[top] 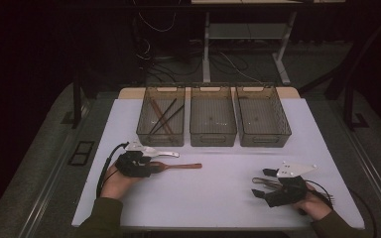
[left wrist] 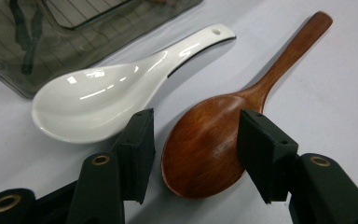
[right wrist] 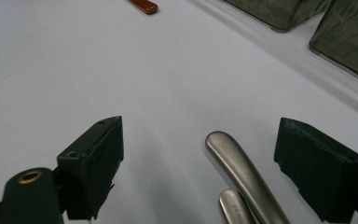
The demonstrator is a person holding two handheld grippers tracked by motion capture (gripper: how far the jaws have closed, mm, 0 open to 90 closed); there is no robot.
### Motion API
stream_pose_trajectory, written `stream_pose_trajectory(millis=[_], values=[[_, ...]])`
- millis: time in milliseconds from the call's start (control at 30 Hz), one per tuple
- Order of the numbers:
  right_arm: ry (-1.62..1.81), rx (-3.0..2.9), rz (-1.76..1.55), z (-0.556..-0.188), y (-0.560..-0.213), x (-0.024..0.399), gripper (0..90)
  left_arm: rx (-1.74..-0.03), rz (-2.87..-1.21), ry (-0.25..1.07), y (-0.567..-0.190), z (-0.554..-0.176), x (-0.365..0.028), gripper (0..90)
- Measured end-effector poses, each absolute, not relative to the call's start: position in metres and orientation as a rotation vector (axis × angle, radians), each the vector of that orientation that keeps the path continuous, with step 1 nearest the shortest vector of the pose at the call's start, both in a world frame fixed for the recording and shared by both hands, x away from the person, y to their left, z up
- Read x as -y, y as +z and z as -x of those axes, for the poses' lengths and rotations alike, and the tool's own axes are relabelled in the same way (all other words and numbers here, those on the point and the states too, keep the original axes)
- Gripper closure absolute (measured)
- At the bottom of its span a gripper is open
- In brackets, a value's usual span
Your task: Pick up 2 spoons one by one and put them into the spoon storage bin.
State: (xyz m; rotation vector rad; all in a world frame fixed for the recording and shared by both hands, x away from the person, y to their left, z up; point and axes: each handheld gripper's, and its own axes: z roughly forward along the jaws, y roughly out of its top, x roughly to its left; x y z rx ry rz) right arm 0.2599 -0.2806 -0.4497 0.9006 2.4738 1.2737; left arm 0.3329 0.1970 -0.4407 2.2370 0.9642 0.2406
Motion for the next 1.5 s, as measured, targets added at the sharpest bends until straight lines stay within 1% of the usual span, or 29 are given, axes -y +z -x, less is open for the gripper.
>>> stream_pose_trajectory(millis=[267, 367, 467, 633, 933, 1233, 1500], values=[[1.273, -2.474, -0.9, -0.26, -0.45, 0.281, 15.6, -0.937, -2.266, 0.25, -0.44, -0.33, -0.196, 46.5], [1.272, -2.474, -0.899, -0.26, -0.45, 0.281, 15.6, -0.918, -2.273, 0.239, -0.44, -0.33, -0.196, 50.3], [1.272, -2.474, -0.898, -0.26, -0.45, 0.281, 15.6, -0.901, -2.276, 0.223, -0.44, -0.328, -0.197, 56.3], [1.27, -2.474, -0.899, -0.26, -0.45, 0.28, 15.6, -0.888, -2.28, 0.211, -0.439, -0.327, -0.2, 60.6], [1.266, -2.478, -0.898, -0.26, -0.45, 0.28, 15.6, -0.862, -2.271, 0.207, -0.436, -0.323, -0.206, 72.7], [1.267, -2.478, -0.896, -0.26, -0.45, 0.279, 15.6, -0.83, -2.25, 0.18, -0.433, -0.323, -0.208, 80.5], [1.264, -2.478, -0.893, -0.26, -0.45, 0.279, 15.6, -0.817, -2.244, 0.174, -0.433, -0.322, -0.205, 82.2]])
